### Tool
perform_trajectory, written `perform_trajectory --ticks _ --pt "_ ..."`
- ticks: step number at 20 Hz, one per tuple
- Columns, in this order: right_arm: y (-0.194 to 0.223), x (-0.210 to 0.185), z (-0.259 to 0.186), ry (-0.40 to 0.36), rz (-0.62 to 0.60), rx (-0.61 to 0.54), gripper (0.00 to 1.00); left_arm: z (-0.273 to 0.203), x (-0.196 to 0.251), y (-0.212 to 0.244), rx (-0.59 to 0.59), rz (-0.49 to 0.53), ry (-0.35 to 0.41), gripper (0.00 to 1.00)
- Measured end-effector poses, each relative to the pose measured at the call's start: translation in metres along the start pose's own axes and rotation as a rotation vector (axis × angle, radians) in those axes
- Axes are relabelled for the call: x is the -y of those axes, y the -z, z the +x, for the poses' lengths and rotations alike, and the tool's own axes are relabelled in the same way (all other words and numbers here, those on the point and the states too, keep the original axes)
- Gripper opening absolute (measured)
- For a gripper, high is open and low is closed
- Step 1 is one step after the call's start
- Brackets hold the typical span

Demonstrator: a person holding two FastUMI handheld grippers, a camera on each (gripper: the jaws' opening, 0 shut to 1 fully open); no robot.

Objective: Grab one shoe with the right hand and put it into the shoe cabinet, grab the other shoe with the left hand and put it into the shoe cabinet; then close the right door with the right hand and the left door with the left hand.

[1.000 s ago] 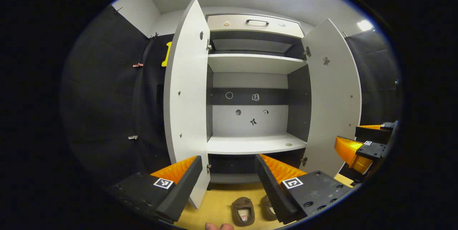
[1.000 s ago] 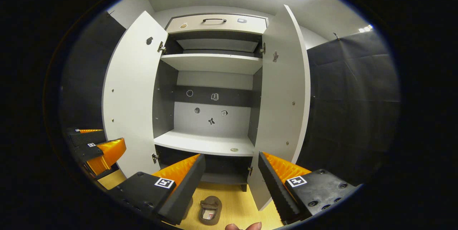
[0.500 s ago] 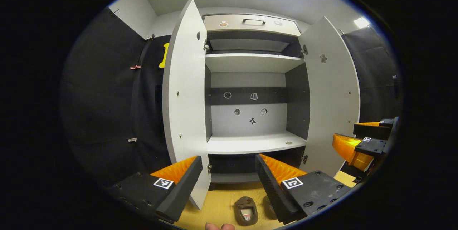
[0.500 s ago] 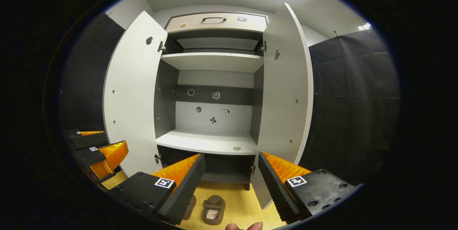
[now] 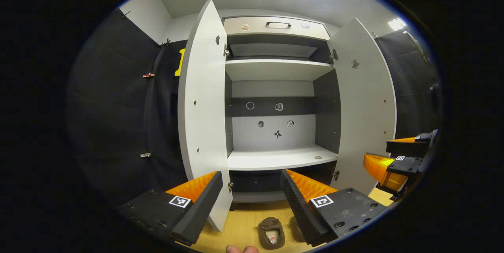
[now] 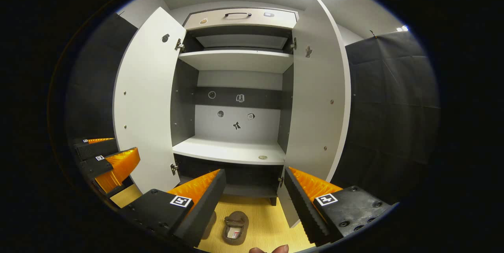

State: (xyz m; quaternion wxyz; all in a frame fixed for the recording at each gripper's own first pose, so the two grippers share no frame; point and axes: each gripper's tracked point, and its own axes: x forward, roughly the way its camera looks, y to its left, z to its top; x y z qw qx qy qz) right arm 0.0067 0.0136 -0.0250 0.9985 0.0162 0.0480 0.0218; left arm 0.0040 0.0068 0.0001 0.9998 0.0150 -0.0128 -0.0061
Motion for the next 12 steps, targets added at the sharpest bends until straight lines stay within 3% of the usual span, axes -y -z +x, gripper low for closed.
perform_trajectory --ticks 12 --pt "0.174 -0.055 0.03 -0.149 0.058 -0.418 0.99 0.009 -0.025 0.04 -0.058 0.028 -0.054 0.95"
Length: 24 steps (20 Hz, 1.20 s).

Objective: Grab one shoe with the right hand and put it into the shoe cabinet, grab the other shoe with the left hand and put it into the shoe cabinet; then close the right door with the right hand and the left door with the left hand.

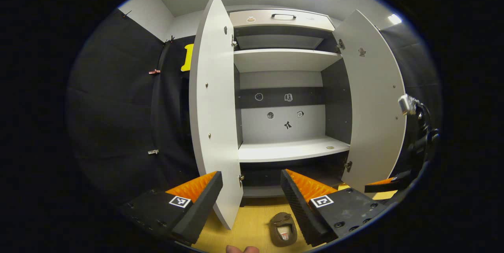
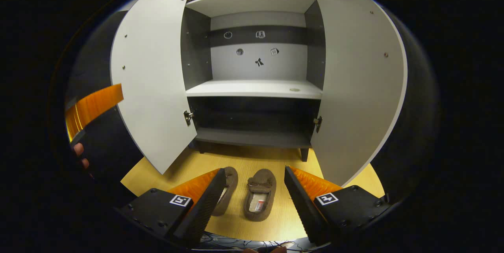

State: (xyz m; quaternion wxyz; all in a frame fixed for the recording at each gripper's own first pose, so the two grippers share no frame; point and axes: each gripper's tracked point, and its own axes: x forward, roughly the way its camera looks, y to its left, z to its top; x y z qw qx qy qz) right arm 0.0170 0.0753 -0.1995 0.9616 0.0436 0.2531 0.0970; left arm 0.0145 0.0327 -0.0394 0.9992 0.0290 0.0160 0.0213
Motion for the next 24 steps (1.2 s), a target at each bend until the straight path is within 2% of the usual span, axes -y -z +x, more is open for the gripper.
perform_trajectory --ticks 11,17,18,19,21,22,24 --pt "0.114 -0.003 0.094 -0.007 0.097 -0.292 0.98 0.013 -0.012 0.061 -0.092 -0.008 -0.01 0.95" --pt "0.159 -0.006 0.134 0.006 0.159 -0.371 0.95 0.016 -0.026 0.088 -0.139 -0.006 -0.04 0.95" --pt "0.163 -0.004 0.141 0.015 0.162 -0.378 0.87 0.016 -0.029 0.091 -0.145 -0.003 -0.047 0.95" --pt "0.167 -0.003 0.148 0.02 0.169 -0.375 0.84 0.016 -0.03 0.095 -0.151 0.0 -0.051 0.95" --pt "0.17 -0.002 0.161 0.038 0.167 -0.354 0.83 0.015 -0.034 0.1 -0.16 0.006 -0.061 0.95" --pt "0.173 -0.001 0.171 0.05 0.16 -0.35 0.8 0.014 -0.036 0.103 -0.166 0.008 -0.065 0.95" --pt "0.175 0.0 0.18 0.08 0.154 -0.341 0.66 0.012 -0.038 0.107 -0.172 0.009 -0.068 0.95"
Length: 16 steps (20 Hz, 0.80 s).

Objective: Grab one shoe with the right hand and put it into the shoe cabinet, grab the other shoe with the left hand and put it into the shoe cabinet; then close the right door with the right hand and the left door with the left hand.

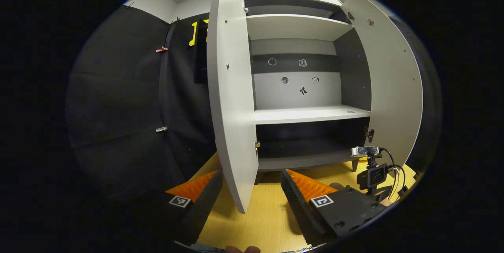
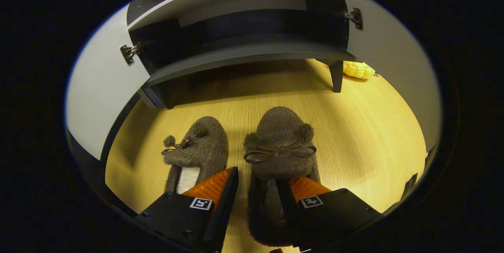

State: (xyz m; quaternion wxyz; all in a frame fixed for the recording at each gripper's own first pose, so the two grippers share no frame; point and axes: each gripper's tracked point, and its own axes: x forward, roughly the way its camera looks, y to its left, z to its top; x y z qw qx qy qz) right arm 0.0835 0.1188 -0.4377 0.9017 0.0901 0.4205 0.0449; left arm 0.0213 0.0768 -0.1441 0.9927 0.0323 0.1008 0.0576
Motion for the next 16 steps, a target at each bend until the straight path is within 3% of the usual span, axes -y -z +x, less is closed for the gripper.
perform_trajectory --ticks 3,4,5,7,8,16 --pt "-0.005 0.007 0.015 0.065 -0.005 0.041 0.57 0.0 -0.002 0.005 -0.009 0.01 -0.001 0.94" --pt "-0.007 0.008 0.018 0.075 -0.005 0.06 0.39 0.0 -0.001 0.006 -0.013 0.012 0.0 0.94" --pt "-0.009 0.007 0.019 0.073 -0.001 0.071 0.29 0.0 -0.002 0.008 -0.016 0.014 0.0 0.94" --pt "-0.009 0.007 0.022 0.07 -0.01 0.094 0.22 -0.001 -0.002 0.01 -0.022 0.013 -0.001 0.94" --pt "-0.012 0.007 0.018 0.067 -0.015 0.103 0.1 -0.001 -0.002 0.01 -0.024 0.008 0.0 0.94" --pt "-0.045 0.012 -0.031 0.007 -0.001 0.149 0.1 -0.003 0.002 0.011 -0.035 -0.015 0.011 0.94"
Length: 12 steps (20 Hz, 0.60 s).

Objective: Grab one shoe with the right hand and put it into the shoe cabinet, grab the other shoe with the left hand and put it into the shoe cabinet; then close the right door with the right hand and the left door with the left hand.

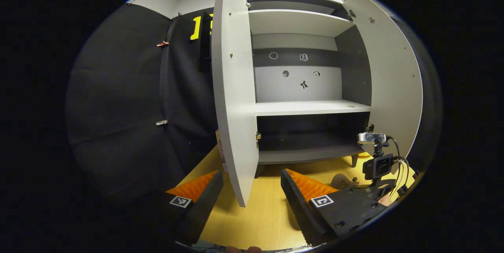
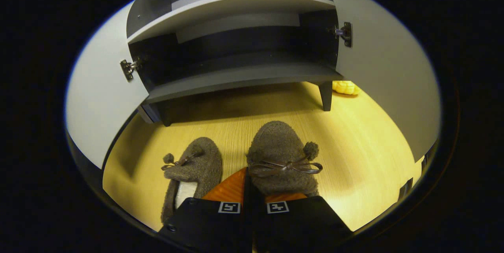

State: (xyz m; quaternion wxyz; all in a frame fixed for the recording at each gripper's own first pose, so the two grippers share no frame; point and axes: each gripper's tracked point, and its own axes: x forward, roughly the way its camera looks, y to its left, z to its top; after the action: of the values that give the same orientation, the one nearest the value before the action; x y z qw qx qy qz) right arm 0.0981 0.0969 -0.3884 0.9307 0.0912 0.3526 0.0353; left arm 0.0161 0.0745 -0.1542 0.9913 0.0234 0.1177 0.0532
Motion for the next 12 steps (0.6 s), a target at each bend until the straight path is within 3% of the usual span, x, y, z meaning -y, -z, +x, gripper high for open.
perform_trajectory --ticks 12 --pt "-0.156 -0.007 -0.107 -0.049 0.004 0.127 0.1 0.003 0.032 -0.024 0.033 -0.002 0.085 0.94"
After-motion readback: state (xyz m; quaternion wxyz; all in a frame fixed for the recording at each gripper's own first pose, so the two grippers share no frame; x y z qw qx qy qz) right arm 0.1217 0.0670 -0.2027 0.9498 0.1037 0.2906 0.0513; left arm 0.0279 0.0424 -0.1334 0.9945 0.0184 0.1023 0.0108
